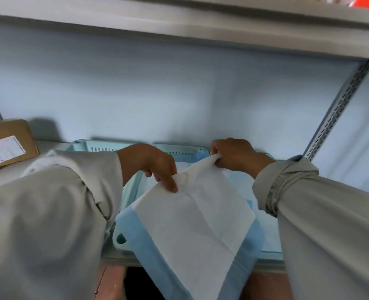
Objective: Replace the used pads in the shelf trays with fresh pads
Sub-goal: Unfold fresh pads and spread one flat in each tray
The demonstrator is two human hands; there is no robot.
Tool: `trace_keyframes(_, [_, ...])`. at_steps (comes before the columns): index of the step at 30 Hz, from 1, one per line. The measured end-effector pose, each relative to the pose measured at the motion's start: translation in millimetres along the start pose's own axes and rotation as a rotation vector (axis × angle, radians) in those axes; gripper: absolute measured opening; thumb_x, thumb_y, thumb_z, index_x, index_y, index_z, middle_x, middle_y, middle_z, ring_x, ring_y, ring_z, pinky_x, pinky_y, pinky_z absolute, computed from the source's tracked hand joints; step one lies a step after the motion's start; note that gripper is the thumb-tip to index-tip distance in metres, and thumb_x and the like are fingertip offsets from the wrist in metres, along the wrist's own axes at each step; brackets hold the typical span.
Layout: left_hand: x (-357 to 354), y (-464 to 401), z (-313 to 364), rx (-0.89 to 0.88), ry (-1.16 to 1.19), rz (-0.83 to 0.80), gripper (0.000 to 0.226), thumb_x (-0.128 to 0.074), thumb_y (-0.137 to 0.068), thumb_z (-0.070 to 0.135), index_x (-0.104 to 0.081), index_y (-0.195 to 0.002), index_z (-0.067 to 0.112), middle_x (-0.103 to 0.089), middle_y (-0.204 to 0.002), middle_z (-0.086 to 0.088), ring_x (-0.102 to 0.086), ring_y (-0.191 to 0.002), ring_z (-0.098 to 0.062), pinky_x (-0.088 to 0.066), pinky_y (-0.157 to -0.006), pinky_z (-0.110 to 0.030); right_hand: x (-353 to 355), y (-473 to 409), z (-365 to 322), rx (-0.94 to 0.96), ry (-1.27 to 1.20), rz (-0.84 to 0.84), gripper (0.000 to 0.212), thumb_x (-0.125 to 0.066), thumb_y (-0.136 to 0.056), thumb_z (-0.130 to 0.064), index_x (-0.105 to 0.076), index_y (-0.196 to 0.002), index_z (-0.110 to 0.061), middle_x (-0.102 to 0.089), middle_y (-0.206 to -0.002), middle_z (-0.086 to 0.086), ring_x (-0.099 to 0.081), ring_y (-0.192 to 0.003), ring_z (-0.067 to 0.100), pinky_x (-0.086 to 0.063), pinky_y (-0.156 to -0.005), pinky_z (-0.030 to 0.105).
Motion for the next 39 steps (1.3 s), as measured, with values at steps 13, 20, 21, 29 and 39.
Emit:
trace_keyframes(13, [67, 11, 8, 0.124, 0.047, 0.817, 0.029, -0.045, -0.093, 0.009, -0.058, -0.119, 0.005, -0.062, -0.115, -0.021, -0.060, -0.107, -0.037, -0.048, -0.091, -0.037, 14, 33, 54, -0.357, -0.067, 0.126, 0.029, -0.039, -0.100, -0.025, -0.057, -0.110, -0.005, -0.065, -0.110, 0.017, -0.061, -0.102, 0.033, -0.042, -0.075, 0.031])
trace_keyframes(20, [95, 41, 15, -0.212, 0.233, 1.251, 0.047, -0.036, -0.098, 0.007, -0.040, -0.144, 0.019, -0.019, -0.158, -0.009, -0.033, -0.140, -0.028, -0.036, -0.109, -0.041, 59, 50, 52, -0.413, -0.294, 0.624, 0.041, -0.037, -0.099, -0.006, -0.047, -0.138, -0.012, -0.067, -0.111, 0.017, -0.064, -0.101, 0.033, -0.048, -0.085, 0.035])
trace_keyframes(21, [87, 35, 9, -0.195, 0.224, 1.222, 0.049, -0.038, -0.097, 0.007, -0.039, -0.144, 0.020, -0.017, -0.158, -0.012, -0.031, -0.141, -0.031, -0.035, -0.109, -0.041, 57, 53, 44, -0.374, -0.252, 0.664, 0.042, -0.041, -0.095, 0.000, -0.052, -0.134, -0.010, -0.068, -0.107, 0.019, -0.066, -0.096, 0.033, -0.050, -0.081, 0.033])
trace_keyframes(29, [-67, -38, -65, 0.203, 0.024, 0.435, 0.058, -0.038, -0.094, 0.011, -0.025, -0.149, 0.023, -0.007, -0.157, -0.016, -0.010, -0.145, -0.036, -0.016, -0.120, -0.041, -66, 105, -55, -0.106, 0.127, -0.079, 0.028, -0.053, -0.084, 0.006, -0.061, -0.110, -0.004, -0.064, -0.112, 0.017, -0.061, -0.105, 0.033, -0.047, -0.082, 0.036])
trace_keyframes(39, [-71, -52, -16, 0.058, 0.051, 0.351, 0.048, -0.046, -0.095, 0.012, -0.041, -0.142, 0.020, -0.036, -0.151, -0.003, -0.035, -0.138, -0.022, -0.029, -0.114, -0.033, -66, 101, -59, -0.217, -0.195, -0.005, 0.038, -0.046, -0.095, -0.045, -0.064, -0.109, -0.016, -0.066, -0.110, 0.007, -0.062, -0.101, 0.028, -0.045, -0.079, 0.033])
Point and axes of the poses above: each hand's wrist, its own y-axis away from the middle knuckle, its own x-axis out of the back of the hand, z = x × y, the point moved 9 cm from there along -y, towards the middle knuckle
